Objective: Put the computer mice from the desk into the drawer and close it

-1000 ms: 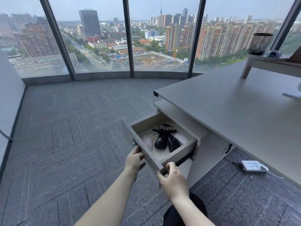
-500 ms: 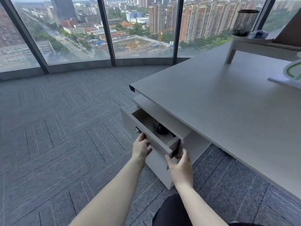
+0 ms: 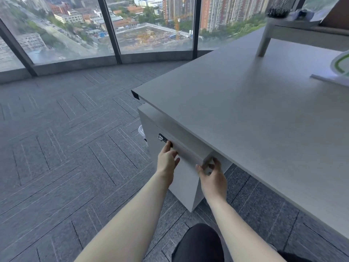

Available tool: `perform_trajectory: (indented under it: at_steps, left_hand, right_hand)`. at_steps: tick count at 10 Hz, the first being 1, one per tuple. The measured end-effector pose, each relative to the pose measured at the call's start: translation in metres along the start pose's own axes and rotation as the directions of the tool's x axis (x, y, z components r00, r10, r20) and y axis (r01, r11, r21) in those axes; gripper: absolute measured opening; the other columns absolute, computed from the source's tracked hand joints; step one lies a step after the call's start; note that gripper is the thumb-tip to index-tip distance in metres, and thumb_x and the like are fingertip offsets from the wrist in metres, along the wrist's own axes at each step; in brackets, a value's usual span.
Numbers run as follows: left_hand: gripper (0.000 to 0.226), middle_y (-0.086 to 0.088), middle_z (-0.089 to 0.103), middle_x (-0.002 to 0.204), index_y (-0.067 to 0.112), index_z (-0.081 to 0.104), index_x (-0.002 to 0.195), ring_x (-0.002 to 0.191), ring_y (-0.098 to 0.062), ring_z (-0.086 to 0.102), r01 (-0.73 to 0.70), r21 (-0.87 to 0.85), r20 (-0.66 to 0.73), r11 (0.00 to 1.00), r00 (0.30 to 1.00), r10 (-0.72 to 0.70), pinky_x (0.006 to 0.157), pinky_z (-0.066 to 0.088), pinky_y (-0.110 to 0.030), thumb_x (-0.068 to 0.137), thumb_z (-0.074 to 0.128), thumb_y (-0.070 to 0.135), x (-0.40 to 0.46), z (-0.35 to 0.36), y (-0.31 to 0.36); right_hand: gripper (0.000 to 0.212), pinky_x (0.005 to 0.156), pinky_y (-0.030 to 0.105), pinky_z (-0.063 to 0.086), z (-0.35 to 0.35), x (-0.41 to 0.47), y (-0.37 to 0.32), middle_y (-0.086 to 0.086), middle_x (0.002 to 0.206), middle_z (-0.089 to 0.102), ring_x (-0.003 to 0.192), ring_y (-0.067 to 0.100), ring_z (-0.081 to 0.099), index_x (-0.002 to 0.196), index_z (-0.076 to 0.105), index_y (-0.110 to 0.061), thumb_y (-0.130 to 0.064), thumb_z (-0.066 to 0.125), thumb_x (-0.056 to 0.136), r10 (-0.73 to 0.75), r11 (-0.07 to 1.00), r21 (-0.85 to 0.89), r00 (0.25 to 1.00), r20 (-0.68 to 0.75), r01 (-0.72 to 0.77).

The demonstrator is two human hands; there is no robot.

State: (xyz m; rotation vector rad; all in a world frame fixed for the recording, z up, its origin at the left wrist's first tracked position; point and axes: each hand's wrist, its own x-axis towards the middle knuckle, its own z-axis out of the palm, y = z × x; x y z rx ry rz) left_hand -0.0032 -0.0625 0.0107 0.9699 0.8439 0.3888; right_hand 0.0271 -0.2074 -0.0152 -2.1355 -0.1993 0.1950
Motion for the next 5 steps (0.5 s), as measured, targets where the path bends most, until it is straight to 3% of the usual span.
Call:
perform_trajectory:
  at_steps: [1, 2, 3, 4, 5]
  left_hand:
    - [0.062, 0.001, 0.039, 0.152, 0.015, 0.035, 0.146, 0.118, -0.022, 0.054, 0.006, -0.012, -0.003, 1.000, 1.000, -0.006, 0.103, 0.044, -0.037, 0.089, 0.036, -0.007, 0.001, 0.001, 0.000]
    - [0.063, 0.002, 0.039, 0.151, 0.016, 0.034, 0.147, 0.113, -0.020, 0.053, 0.013, 0.014, 0.012, 1.000, 1.000, -0.013, 0.103, 0.044, -0.037, 0.089, 0.035, -0.007, 0.001, -0.001, 0.002]
    - [0.063, 0.002, 0.037, 0.152, 0.019, 0.031, 0.148, 0.125, -0.023, 0.051, 0.008, 0.081, 0.045, 0.997, 0.999, -0.011, 0.108, 0.040, -0.038, 0.090, 0.036, -0.004, -0.007, 0.000, 0.003]
    - [0.056, -0.006, 0.046, 0.144, 0.013, 0.039, 0.144, 0.124, -0.026, 0.052, 0.003, 0.107, 0.012, 0.994, 1.000, -0.004, 0.106, 0.041, -0.037, 0.089, 0.039, 0.000, -0.013, -0.003, 0.002]
    - [0.046, -0.006, 0.062, 0.110, 0.006, 0.049, 0.136, 0.101, -0.025, 0.058, 0.026, 0.180, -0.036, 0.983, 0.999, -0.019, 0.091, 0.045, -0.035, 0.090, 0.045, 0.006, -0.032, -0.021, -0.008]
  right_hand:
    - [0.054, 0.076, 0.039, 0.058, 0.003, 0.004, 0.004, 0.005, 0.119, 0.068, 0.101, 0.026, 0.068, 0.123, 0.050, -0.017, -0.050, 0.065, 0.084, -0.008, 1.000, 0.002, 1.000, 0.006, 0.008]
    - [0.061, 0.080, 0.040, 0.057, 0.005, 0.003, 0.003, 0.007, 0.128, 0.064, 0.106, 0.027, 0.066, 0.131, 0.047, -0.015, -0.052, 0.063, 0.085, -0.005, 1.000, -0.005, 1.000, 0.020, 0.005]
    - [0.064, 0.084, 0.038, 0.053, 0.000, 0.001, -0.001, 0.010, 0.133, 0.061, 0.113, 0.030, 0.063, 0.134, 0.046, -0.014, -0.051, 0.063, 0.085, 0.023, 1.000, 0.002, 0.998, 0.062, -0.024]
    - [0.066, 0.092, 0.040, 0.051, -0.009, -0.007, -0.005, 0.012, 0.139, 0.055, 0.122, 0.031, 0.056, 0.140, 0.043, -0.011, -0.046, 0.061, 0.088, 0.044, 0.999, -0.032, 0.995, 0.091, -0.041]
    - [0.034, 0.081, 0.033, 0.051, -0.020, -0.027, -0.007, 0.006, 0.121, 0.066, 0.101, 0.021, 0.062, 0.121, 0.062, -0.016, -0.032, 0.057, 0.091, 0.050, 0.997, -0.059, 0.992, 0.114, -0.044]
